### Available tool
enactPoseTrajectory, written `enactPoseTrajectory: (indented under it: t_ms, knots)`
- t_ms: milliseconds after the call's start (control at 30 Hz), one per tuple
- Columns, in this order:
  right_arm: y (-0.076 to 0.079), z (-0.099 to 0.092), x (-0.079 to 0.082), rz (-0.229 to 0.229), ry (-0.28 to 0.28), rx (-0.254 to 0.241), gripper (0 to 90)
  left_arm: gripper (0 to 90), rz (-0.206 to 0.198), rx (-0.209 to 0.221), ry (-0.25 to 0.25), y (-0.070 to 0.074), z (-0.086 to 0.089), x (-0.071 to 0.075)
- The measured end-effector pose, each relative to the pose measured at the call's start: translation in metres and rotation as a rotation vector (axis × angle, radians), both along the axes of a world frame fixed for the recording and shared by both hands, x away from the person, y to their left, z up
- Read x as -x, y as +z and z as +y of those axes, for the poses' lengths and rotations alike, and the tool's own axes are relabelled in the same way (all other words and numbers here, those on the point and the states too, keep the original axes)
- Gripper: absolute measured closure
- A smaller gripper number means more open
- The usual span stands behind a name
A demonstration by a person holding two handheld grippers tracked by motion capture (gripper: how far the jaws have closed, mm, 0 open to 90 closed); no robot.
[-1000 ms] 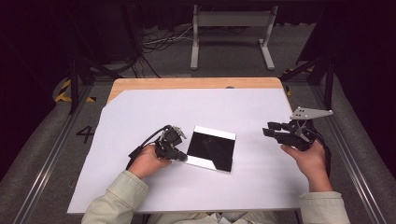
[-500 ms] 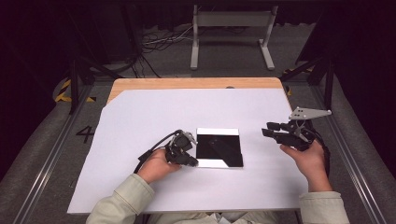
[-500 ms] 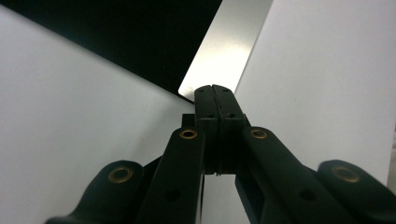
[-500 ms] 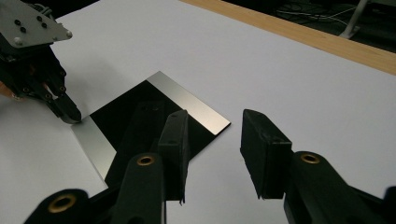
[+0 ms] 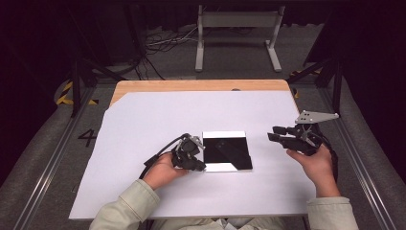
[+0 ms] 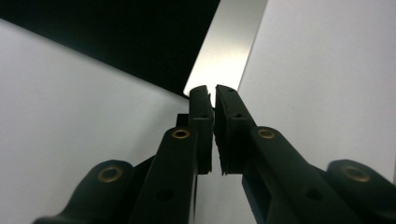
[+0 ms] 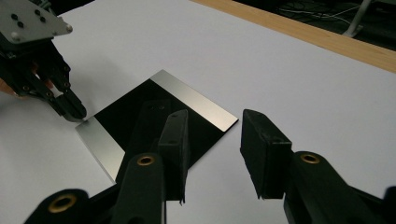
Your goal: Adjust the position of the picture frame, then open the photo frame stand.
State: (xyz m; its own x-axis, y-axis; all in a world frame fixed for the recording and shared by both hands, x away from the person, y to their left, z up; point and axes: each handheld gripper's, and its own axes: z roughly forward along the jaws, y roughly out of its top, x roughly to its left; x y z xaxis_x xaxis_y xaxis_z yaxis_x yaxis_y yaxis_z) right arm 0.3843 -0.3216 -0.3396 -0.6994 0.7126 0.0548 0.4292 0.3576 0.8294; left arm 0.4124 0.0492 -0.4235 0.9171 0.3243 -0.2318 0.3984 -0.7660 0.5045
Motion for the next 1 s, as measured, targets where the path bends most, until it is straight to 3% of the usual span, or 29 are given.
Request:
enactPoseTrajectory:
  t_ms: [200, 433, 733, 900, 1000]
  knots:
    - [0.002, 0.001, 0.001, -0.005, 0.009, 0.004, 61.9, 80.6, -0.041, 0.066, 0.053, 0.015, 0.019, -0.004]
    - [0.004, 0.002, 0.004, -0.007, 0.012, 0.016, 62.0, 74.1, -0.089, 0.165, 0.159, 0.031, 0.045, -0.011]
    - [0.007, 0.004, 0.007, -0.018, 0.019, 0.015, 60.8, 60.7, -0.178, 0.228, 0.26, 0.041, 0.061, -0.011]
    - [0.004, 0.008, 0.008, -0.009, 0.025, 0.031, 60.0, 56.8, -0.236, 0.285, 0.363, 0.047, 0.077, -0.013]
    - [0.003, 0.009, 0.008, -0.007, 0.027, 0.038, 59.9, 55.6, -0.244, 0.31, 0.397, 0.048, 0.083, -0.013]
